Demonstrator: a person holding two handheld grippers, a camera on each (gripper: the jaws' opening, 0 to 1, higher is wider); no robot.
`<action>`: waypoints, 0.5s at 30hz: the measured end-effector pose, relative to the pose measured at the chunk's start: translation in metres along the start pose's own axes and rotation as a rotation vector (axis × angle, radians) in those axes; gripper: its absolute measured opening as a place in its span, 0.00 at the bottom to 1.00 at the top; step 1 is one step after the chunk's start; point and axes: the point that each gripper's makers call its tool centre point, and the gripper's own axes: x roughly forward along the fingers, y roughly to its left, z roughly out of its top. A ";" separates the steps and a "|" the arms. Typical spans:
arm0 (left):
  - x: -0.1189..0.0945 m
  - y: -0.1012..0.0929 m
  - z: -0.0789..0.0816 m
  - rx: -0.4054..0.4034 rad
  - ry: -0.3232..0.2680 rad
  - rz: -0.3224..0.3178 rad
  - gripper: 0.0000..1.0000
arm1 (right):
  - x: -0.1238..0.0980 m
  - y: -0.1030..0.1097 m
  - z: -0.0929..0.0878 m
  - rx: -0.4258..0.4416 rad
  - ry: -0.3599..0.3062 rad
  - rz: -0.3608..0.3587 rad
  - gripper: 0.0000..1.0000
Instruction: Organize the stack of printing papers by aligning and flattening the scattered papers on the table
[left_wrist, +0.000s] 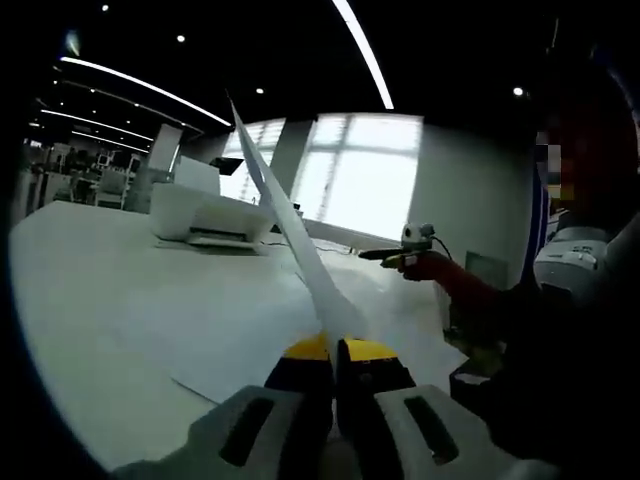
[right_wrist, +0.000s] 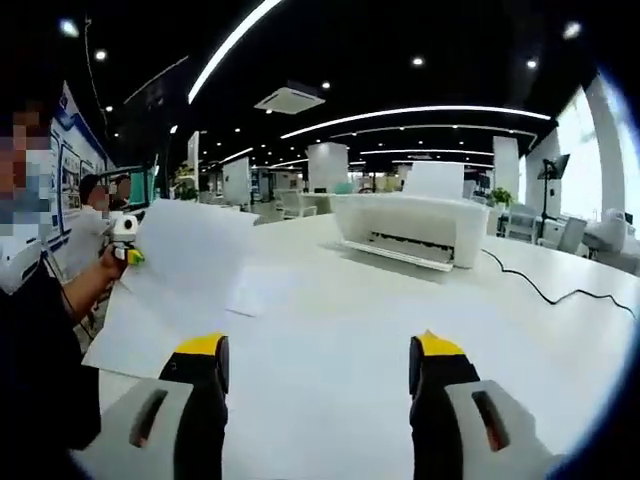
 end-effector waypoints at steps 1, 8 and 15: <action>0.000 0.000 0.000 0.000 0.001 0.000 0.07 | 0.000 -0.003 -0.001 0.000 0.000 -0.007 0.72; 0.001 -0.001 -0.001 0.000 0.006 -0.002 0.07 | 0.000 -0.017 -0.008 -0.003 0.024 -0.045 0.75; 0.002 -0.003 -0.002 0.000 0.006 -0.004 0.07 | -0.007 -0.046 -0.011 0.016 0.026 -0.113 0.75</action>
